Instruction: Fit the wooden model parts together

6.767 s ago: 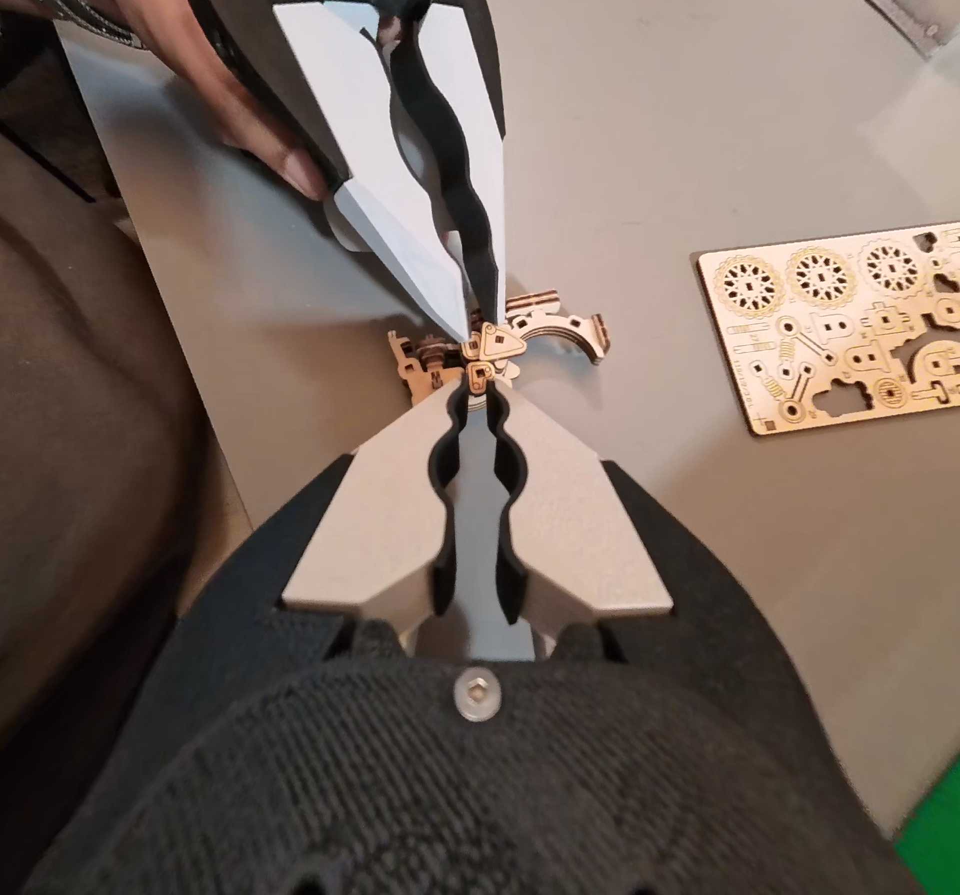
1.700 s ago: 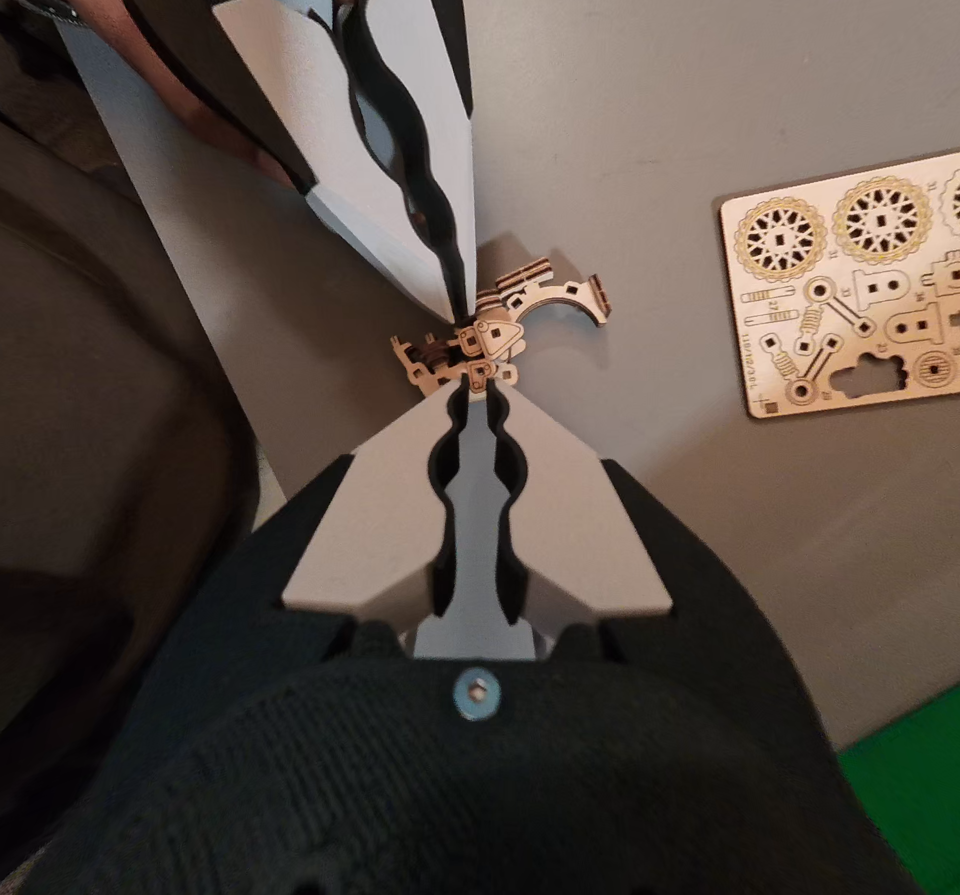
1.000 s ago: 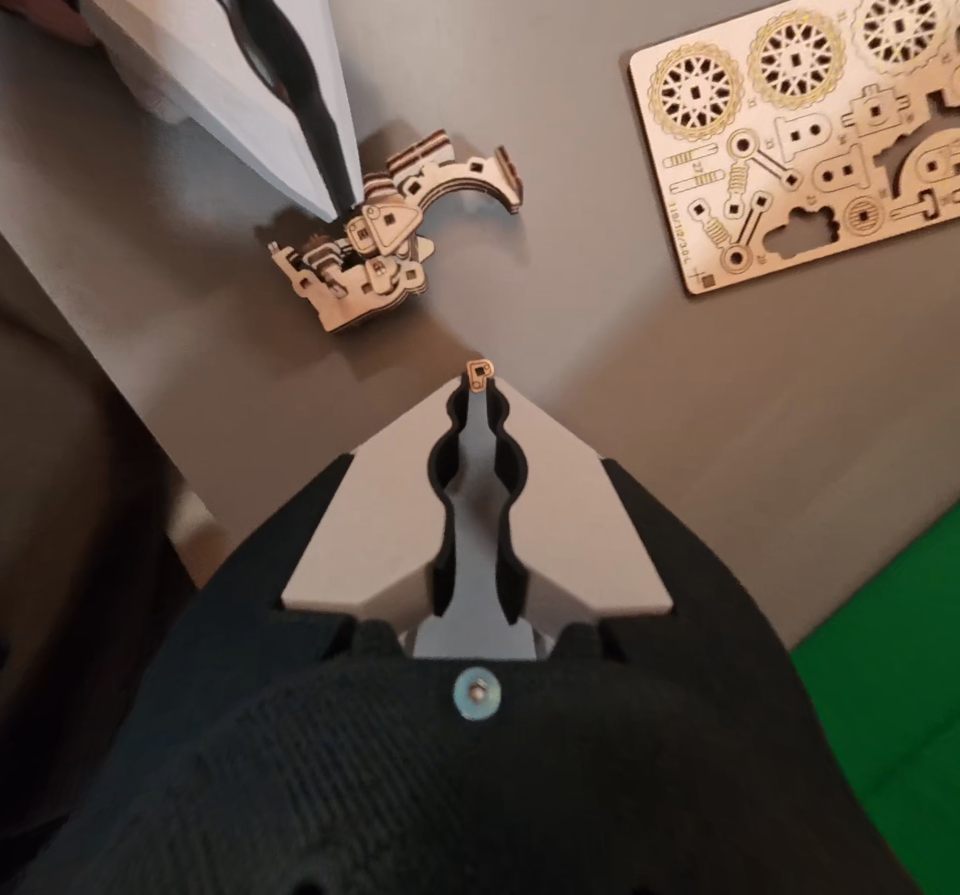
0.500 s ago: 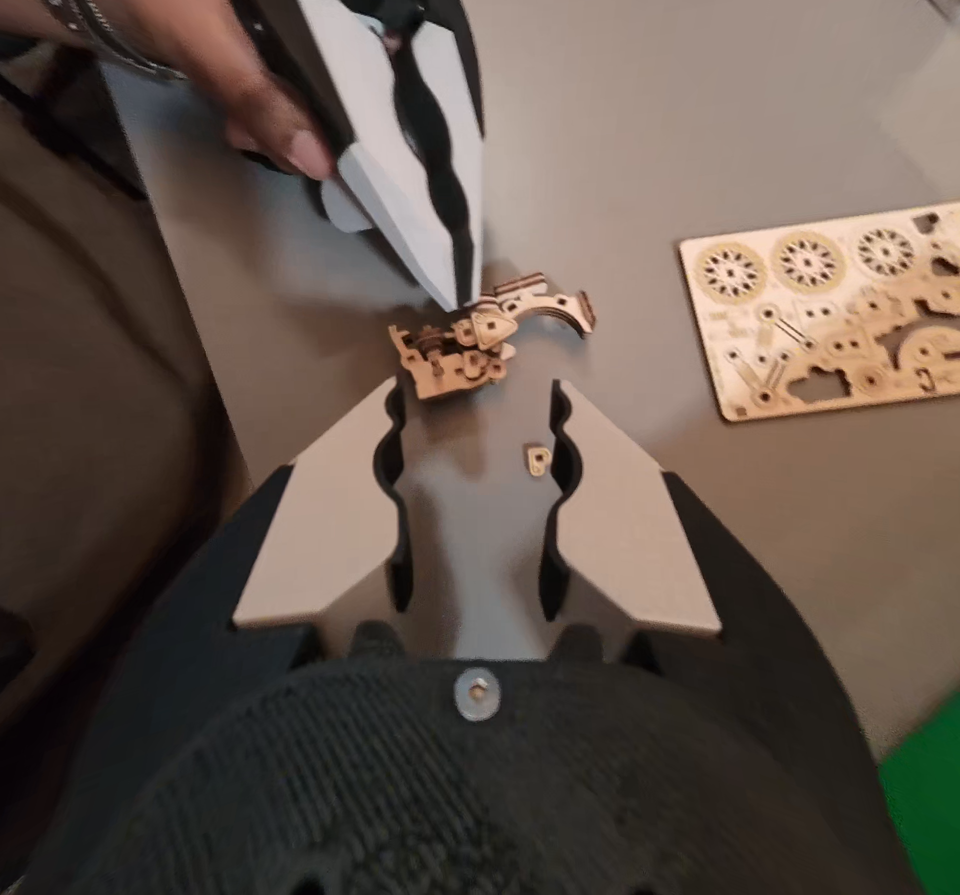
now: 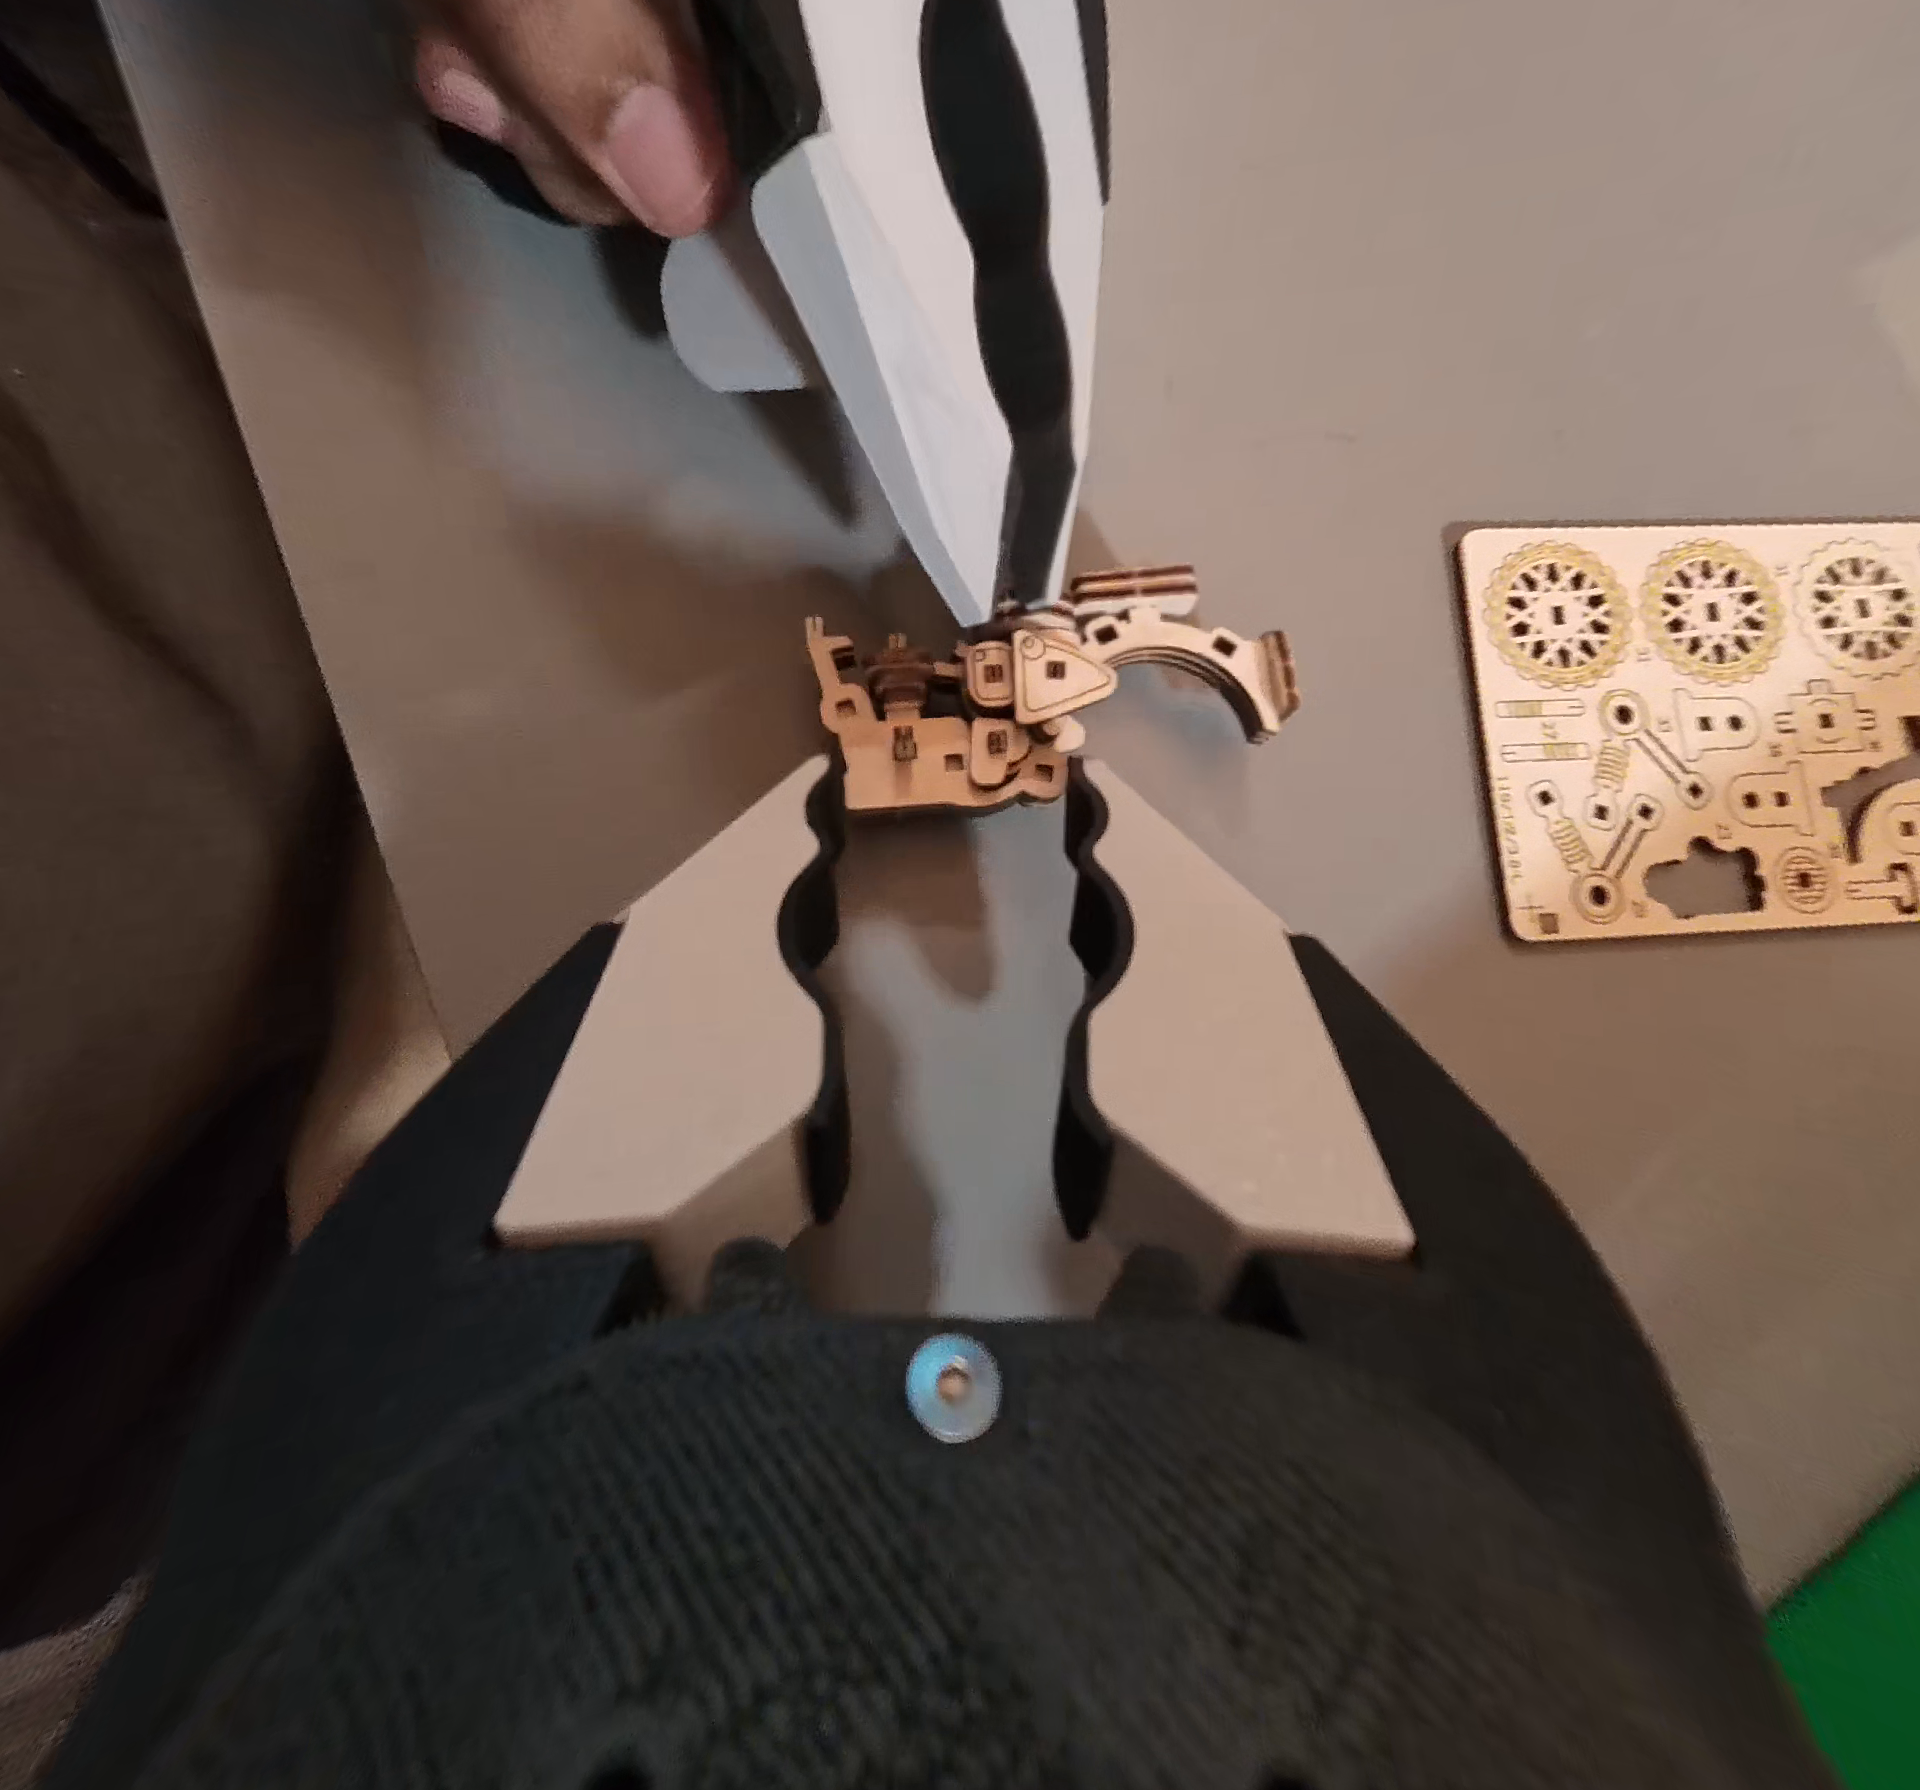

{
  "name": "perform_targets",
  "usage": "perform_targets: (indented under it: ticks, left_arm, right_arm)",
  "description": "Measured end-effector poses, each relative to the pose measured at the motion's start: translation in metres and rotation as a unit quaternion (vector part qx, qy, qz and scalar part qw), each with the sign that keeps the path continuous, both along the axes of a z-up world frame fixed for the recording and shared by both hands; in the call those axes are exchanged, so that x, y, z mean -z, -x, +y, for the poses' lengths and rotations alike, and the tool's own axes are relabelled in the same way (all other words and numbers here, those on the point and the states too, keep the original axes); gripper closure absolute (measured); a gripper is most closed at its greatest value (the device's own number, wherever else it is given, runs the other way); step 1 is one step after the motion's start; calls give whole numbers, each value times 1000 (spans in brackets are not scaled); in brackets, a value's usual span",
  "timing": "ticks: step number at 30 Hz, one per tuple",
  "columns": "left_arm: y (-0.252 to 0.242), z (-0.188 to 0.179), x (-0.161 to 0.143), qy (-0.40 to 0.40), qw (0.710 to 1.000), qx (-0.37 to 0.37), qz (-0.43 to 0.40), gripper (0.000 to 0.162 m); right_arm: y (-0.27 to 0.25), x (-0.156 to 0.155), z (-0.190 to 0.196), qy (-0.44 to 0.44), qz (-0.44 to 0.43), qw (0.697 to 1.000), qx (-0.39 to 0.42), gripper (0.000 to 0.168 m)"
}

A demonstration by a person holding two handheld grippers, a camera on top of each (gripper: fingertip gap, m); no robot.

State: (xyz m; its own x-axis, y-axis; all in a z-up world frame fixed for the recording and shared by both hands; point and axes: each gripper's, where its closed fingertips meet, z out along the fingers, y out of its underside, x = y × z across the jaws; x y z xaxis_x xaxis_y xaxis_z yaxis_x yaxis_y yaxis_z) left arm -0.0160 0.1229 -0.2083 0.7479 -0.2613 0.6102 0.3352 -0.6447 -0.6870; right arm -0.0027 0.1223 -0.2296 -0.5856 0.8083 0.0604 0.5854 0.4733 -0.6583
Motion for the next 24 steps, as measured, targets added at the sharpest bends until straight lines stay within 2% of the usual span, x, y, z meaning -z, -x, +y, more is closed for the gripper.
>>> perform_targets:
  ticks: [3,8,12,14,18,20,22,24]
  left_arm:
    - [7,3,-13,-34,999,-25,-34,150]
    - [29,8,-32,-70,988,-86,-112,123]
    - [19,6,-45,-69,967,-55,-238,103]
    - [9,4,-49,-60,956,-30,-286,100]
    - [-4,1,-49,-51,956,-2,-288,108]
    - [-6,0,-47,-50,960,0,-275,117]
    - [-6,0,-48,-52,960,0,-275,135]
    - [-4,0,-48,-52,959,-3,-280,136]
  right_arm:
    - [5,-11,6,-5,31,999,15,127]
    - [16,-39,24,-32,122,991,48,127]
    - [19,-60,11,-32,193,980,23,127]
    - [20,-65,5,-54,216,975,13,127]
    - [22,-62,-3,-81,224,971,0,127]
    - [22,-60,-7,-80,222,972,-4,127]
    - [24,-62,-7,-84,224,971,1,127]
    - [25,-62,-7,-78,221,972,7,127]
